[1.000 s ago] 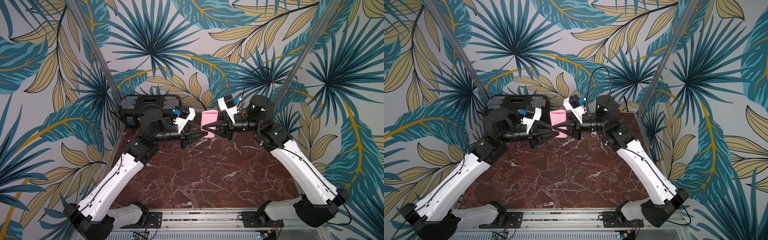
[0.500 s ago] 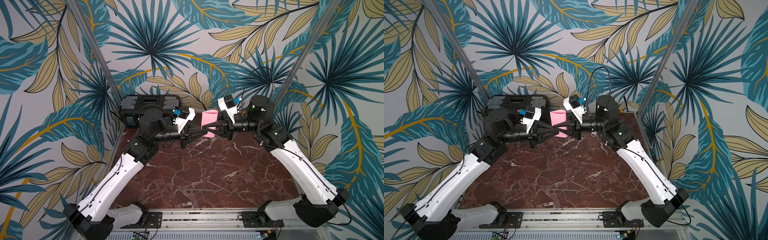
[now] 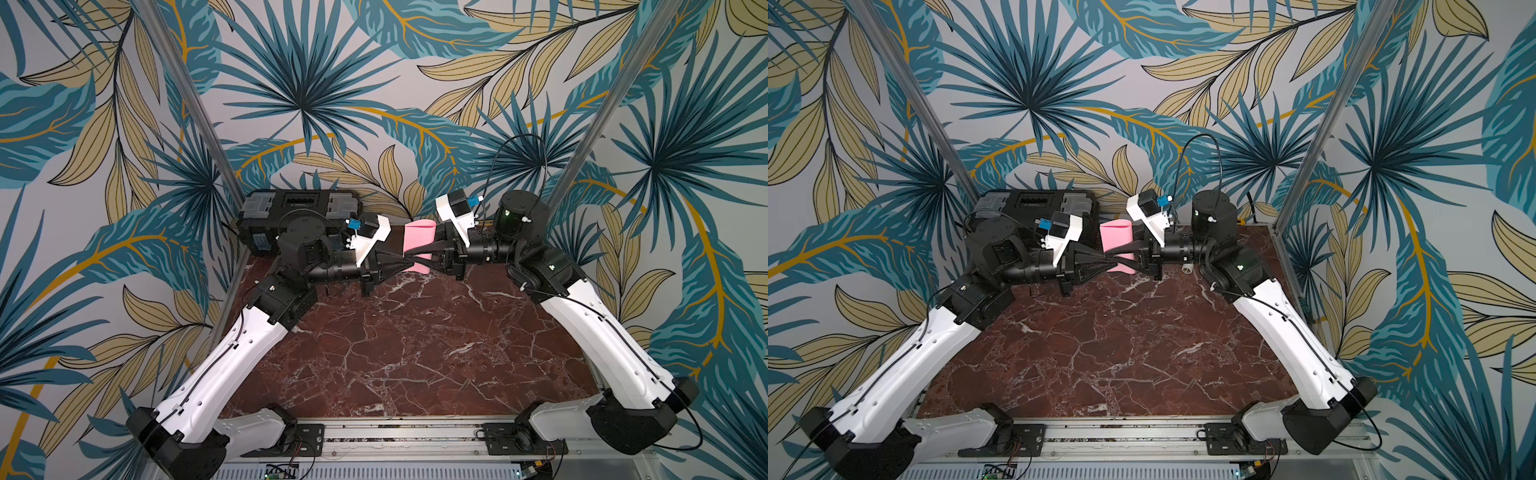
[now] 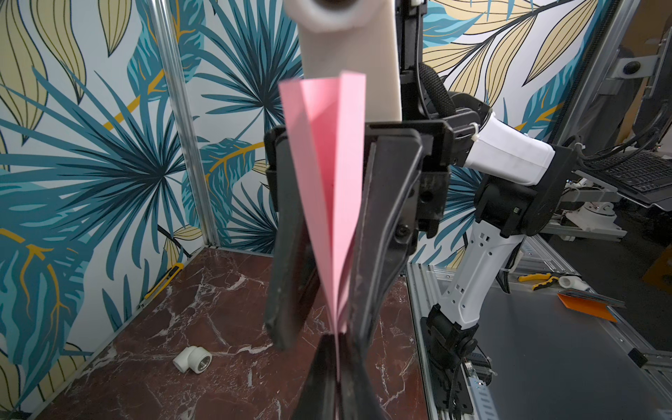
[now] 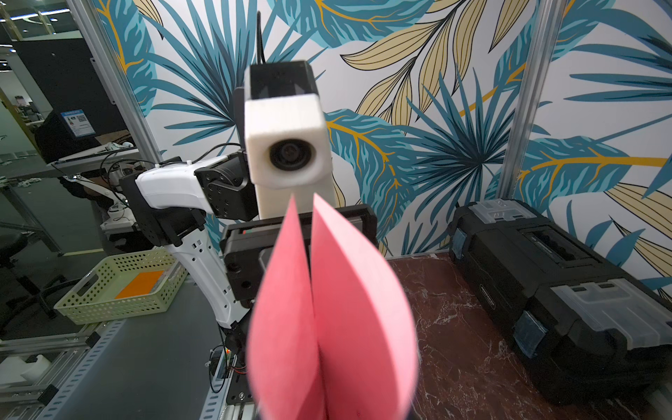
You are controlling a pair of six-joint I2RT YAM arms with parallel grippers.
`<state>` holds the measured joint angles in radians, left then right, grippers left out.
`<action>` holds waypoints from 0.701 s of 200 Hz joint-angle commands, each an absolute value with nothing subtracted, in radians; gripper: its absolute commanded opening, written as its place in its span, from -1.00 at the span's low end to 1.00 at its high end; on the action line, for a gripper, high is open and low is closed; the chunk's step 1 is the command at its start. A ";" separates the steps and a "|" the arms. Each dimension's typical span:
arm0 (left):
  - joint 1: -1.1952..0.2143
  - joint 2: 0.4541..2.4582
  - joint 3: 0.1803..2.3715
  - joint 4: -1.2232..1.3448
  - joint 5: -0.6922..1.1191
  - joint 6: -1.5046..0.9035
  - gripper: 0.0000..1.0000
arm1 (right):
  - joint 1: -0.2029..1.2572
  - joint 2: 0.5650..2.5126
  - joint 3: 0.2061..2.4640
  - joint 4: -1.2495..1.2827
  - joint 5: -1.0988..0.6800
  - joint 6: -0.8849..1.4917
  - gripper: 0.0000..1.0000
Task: Fold the square paper along the opposite sides
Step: Fold the paper.
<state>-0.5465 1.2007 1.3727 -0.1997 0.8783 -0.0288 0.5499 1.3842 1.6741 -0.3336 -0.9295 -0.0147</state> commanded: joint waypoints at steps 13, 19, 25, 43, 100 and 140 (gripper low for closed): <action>-0.547 1.183 1.361 -0.201 0.882 -0.016 -1.00 | 0.555 1.391 1.683 -0.312 -0.956 -0.005 -0.48; -0.548 1.183 1.362 -0.201 0.882 -0.016 -1.00 | 0.556 1.392 1.683 -0.313 -0.957 -0.005 -0.47; -0.548 1.183 1.361 -0.201 0.882 -0.016 -1.00 | 0.557 1.392 1.683 -0.313 -0.957 -0.005 -0.44; -0.547 1.180 1.359 -0.201 0.882 -0.017 -1.00 | 0.556 1.391 1.682 -0.314 -0.961 -0.004 -0.26; -0.548 1.141 1.343 -0.194 0.873 -0.012 -1.00 | 0.554 1.334 1.681 -0.420 -0.916 -0.103 0.07; -0.548 1.137 1.342 -0.183 0.888 -0.025 -1.00 | 0.552 1.307 1.684 -0.453 -0.904 -0.135 0.01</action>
<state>-0.5465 1.1481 1.3628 -0.1982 0.8761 -0.0254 0.5499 1.3350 1.6741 -0.4099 -0.9192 -0.0937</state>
